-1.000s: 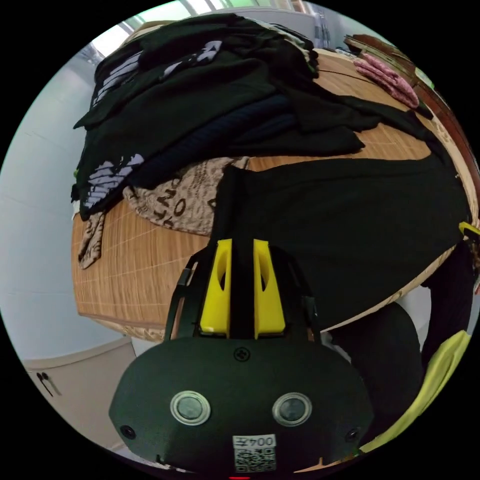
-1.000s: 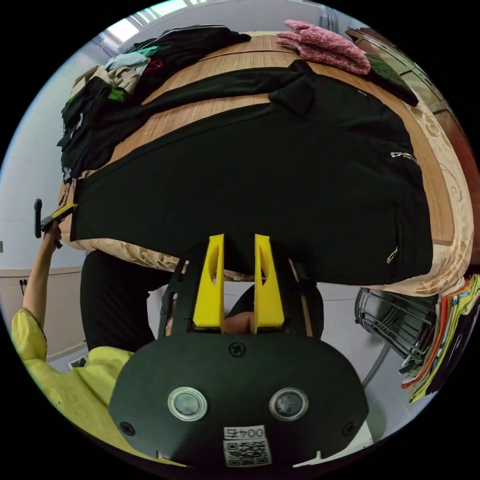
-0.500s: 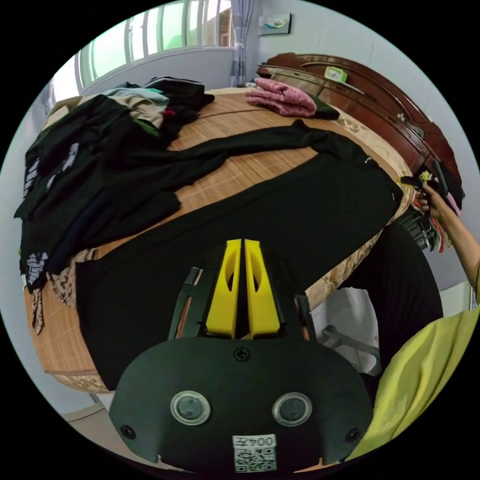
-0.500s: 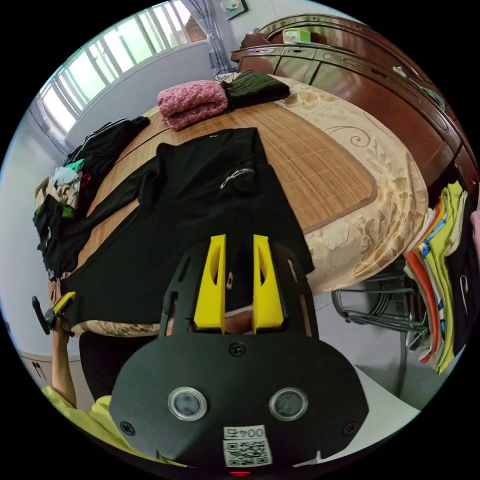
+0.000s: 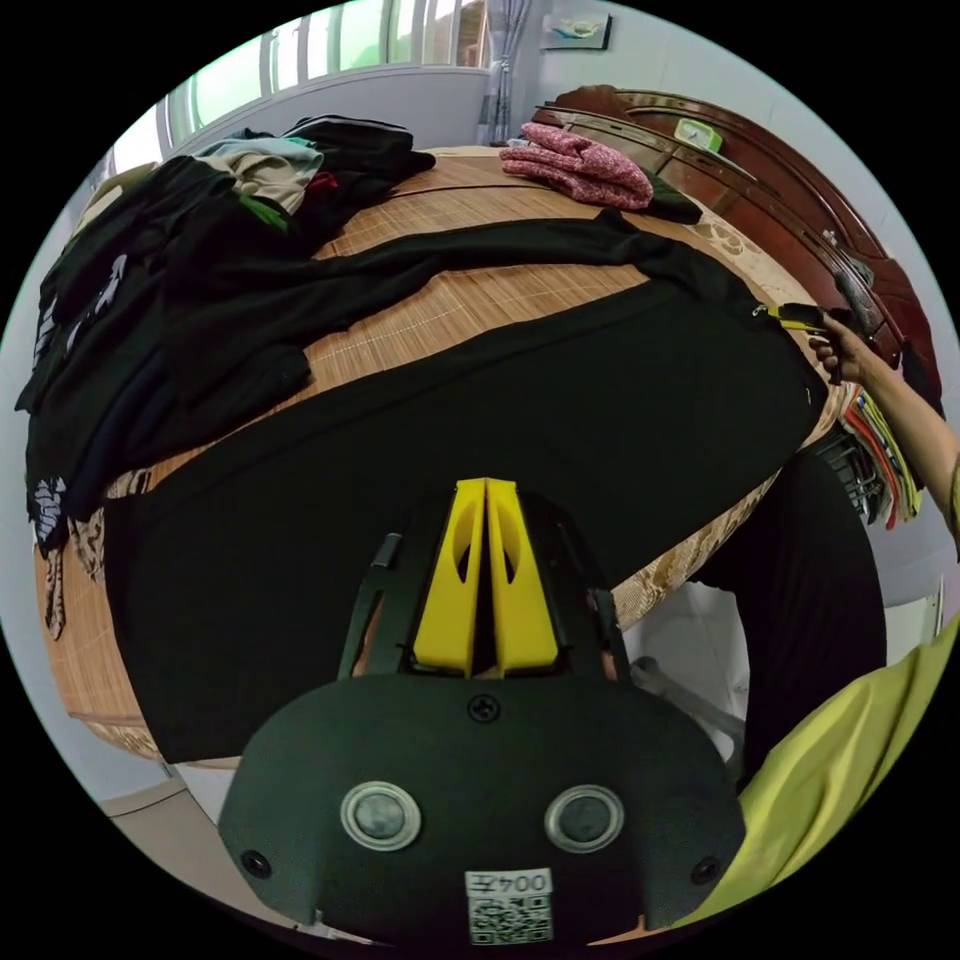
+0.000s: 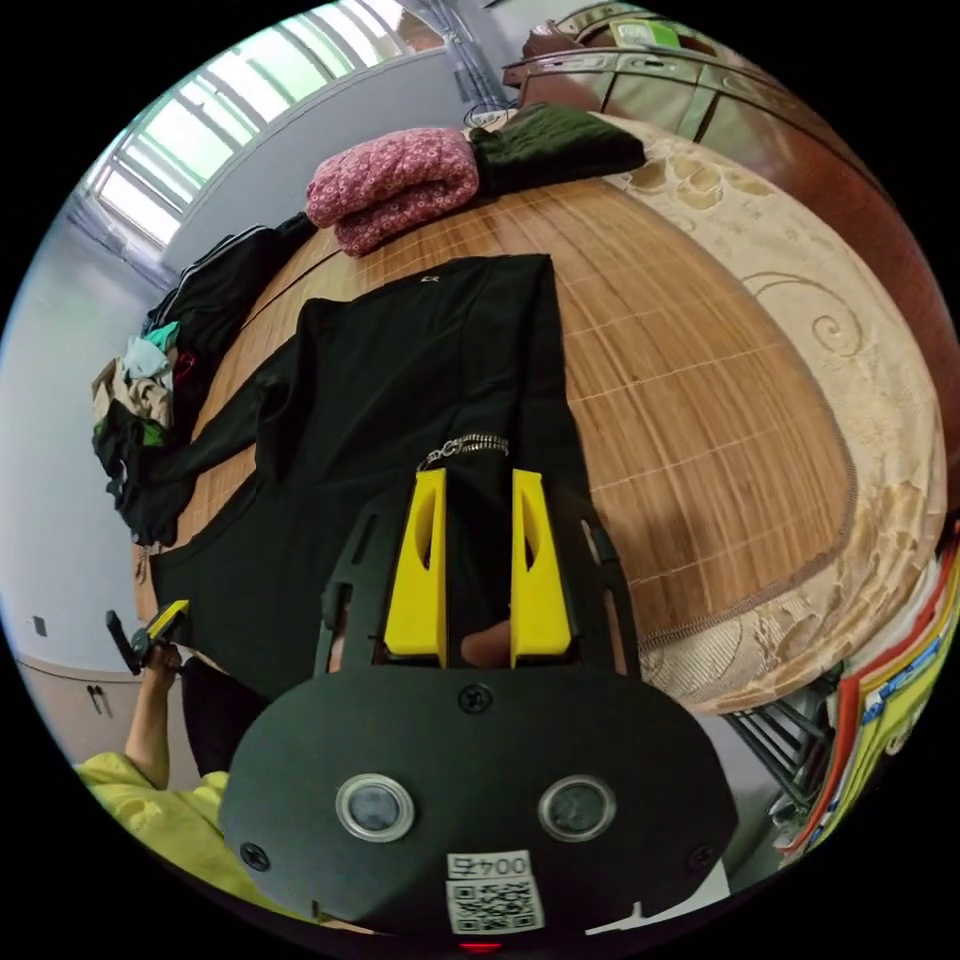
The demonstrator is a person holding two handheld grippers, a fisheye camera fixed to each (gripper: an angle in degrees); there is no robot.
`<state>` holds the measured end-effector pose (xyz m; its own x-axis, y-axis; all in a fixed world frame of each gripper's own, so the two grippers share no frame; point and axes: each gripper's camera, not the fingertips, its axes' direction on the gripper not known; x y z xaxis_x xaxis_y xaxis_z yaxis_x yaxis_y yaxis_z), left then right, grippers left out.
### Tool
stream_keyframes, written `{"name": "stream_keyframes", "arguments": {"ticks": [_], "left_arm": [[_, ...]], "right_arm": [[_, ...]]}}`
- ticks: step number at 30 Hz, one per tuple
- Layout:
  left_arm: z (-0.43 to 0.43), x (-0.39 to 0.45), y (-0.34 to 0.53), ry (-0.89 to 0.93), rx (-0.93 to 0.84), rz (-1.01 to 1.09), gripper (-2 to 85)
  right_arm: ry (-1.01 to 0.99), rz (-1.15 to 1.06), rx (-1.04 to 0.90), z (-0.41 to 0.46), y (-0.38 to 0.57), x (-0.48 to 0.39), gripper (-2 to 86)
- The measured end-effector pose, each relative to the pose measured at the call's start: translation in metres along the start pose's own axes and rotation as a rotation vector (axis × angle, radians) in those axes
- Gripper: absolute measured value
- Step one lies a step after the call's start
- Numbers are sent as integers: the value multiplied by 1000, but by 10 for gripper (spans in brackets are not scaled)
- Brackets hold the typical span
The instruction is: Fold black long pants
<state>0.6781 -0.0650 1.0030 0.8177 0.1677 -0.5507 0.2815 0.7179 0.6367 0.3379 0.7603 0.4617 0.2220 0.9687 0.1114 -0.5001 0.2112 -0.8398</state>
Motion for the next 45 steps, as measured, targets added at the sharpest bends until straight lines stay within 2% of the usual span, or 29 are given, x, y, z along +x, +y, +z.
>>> {"name": "stream_keyframes", "arguments": {"ticks": [5,10,12,19,25,28,33,36,39,43,45], "left_arm": [[-2,6,-1,14,9,-36,3],[-7,13,-7,19,1,-74,12],[-13,17,-9,8,31,-81,19],[-35,28,-21,15,103,-78,52],[-18,35,-35,31,12,-67,57],[-13,42,-41,20,-12,-49,48],[-15,44,-50,22,-12,-51,34],[-15,43,-53,43,7,-76,28],[-16,42,-59,54,11,-99,25],[-16,43,-75,54,-34,-100,23],[-16,42,-82,60,-52,-103,24]], "right_arm": [[-151,-22,0,-2,-22,15,83],[-185,-8,-7,-5,-44,15,43],[-146,-14,-18,-9,-53,9,38],[213,-101,-23,-44,-92,-37,35],[377,-19,-177,19,-118,-24,53],[276,58,-124,19,-128,-24,62],[251,3,14,1,-125,-48,59],[206,-58,-65,20,-119,-66,67],[216,-52,-283,66,-123,-76,55],[216,0,-312,86,-142,-93,16],[217,-48,-273,84,-146,-114,13]]}}
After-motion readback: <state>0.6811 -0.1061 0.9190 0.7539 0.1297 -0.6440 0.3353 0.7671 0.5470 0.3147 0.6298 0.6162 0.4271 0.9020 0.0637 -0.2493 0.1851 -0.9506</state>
